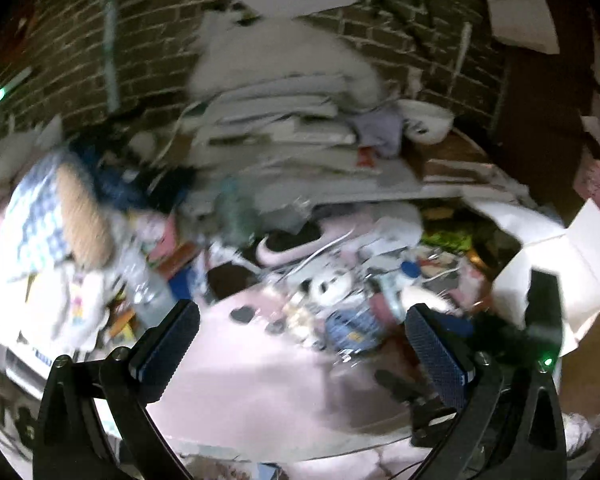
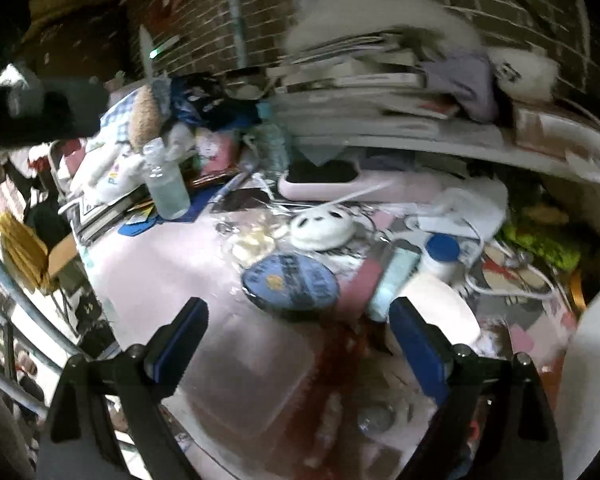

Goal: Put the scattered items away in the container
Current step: 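Move the right gripper toward the red hair clip on the desk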

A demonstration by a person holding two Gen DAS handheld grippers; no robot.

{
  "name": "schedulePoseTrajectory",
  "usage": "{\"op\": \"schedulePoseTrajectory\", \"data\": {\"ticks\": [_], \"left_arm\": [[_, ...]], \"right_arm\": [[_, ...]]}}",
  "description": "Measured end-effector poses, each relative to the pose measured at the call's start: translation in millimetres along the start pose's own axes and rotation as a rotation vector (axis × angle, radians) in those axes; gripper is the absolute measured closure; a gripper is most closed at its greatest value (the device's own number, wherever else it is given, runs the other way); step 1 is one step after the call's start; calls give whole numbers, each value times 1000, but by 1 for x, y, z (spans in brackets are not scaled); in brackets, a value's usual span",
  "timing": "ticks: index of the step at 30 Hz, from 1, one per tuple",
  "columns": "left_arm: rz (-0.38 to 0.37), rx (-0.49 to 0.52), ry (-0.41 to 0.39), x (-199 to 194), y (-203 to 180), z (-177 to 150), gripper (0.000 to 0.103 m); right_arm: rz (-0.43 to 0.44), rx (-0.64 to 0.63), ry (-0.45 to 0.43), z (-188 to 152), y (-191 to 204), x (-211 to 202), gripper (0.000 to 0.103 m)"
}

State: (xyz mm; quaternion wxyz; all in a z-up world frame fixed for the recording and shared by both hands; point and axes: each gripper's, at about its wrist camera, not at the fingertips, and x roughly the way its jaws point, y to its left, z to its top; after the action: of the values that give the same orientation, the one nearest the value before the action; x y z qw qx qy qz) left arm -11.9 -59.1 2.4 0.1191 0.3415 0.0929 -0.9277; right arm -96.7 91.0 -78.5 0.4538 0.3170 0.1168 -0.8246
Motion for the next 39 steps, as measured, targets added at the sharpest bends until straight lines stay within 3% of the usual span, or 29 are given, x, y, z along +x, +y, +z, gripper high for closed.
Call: {"op": "schedulePoseTrajectory", "data": {"ticks": [5,12,22,29,31,34,39], "left_arm": [[-8,-53,26,5,19,-28,0],[-12,-104,82,22,37,-57,0],[-35,-118,84,28,37,-61,0],[-47,-117,96,35,35,-63,0],[-48,-116,102,37,34,-63,0],[-48,-112,105,38,32,-63,0],[-58,-118,103,40,30,-62,0]], "right_arm": [[52,15,34,4,3,-1,12],[66,-7,61,-24,10,-13,12],[102,-53,2,-38,24,-14,12],[51,-27,11,-46,10,-13,13],[29,-31,-9,-48,9,-17,15],[-14,-42,-29,-48,8,-24,29],[-17,-1,-27,-50,-3,-33,34]]}}
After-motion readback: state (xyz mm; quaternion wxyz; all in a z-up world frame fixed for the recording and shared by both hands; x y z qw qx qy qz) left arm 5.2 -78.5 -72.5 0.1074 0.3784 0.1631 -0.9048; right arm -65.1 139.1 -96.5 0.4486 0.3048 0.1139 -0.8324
